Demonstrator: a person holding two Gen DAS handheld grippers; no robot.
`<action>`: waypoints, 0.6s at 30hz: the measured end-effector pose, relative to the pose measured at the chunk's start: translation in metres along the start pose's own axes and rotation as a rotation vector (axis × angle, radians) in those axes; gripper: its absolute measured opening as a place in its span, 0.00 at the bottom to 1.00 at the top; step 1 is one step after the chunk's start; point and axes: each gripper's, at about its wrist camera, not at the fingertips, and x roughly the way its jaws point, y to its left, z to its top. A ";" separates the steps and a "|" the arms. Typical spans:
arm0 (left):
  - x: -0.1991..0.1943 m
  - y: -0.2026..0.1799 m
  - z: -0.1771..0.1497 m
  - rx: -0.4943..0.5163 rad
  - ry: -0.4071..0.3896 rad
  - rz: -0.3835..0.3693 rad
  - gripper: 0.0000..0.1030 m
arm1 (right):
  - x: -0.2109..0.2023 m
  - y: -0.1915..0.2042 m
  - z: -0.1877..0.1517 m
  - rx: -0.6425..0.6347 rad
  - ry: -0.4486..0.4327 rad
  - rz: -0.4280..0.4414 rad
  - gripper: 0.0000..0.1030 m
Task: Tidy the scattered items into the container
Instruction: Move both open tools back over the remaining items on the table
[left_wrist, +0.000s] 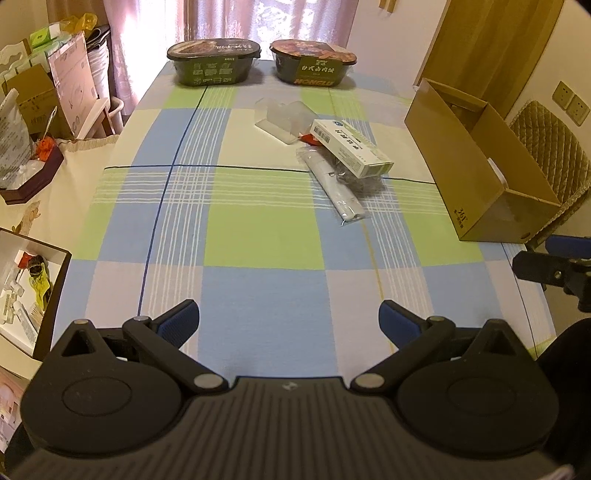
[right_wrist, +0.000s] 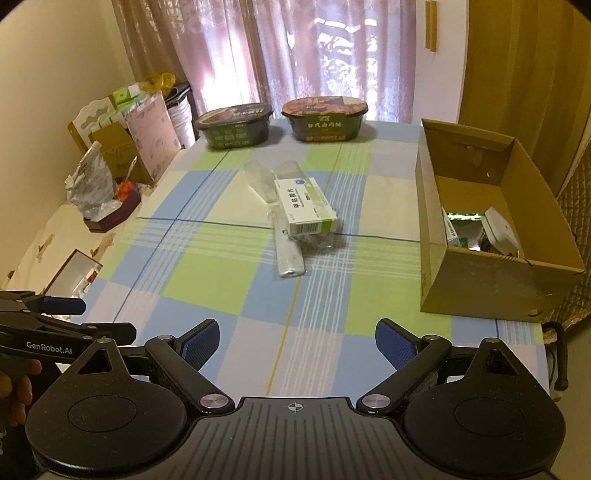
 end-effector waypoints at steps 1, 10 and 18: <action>0.001 0.001 0.000 -0.002 0.001 0.000 0.99 | 0.002 0.000 0.001 -0.004 0.003 0.000 0.94; 0.016 0.011 0.013 -0.005 0.013 0.006 0.99 | 0.030 0.005 0.031 -0.067 0.017 0.022 0.94; 0.047 0.024 0.042 -0.006 0.030 0.011 0.99 | 0.081 -0.002 0.077 -0.125 0.041 0.047 0.94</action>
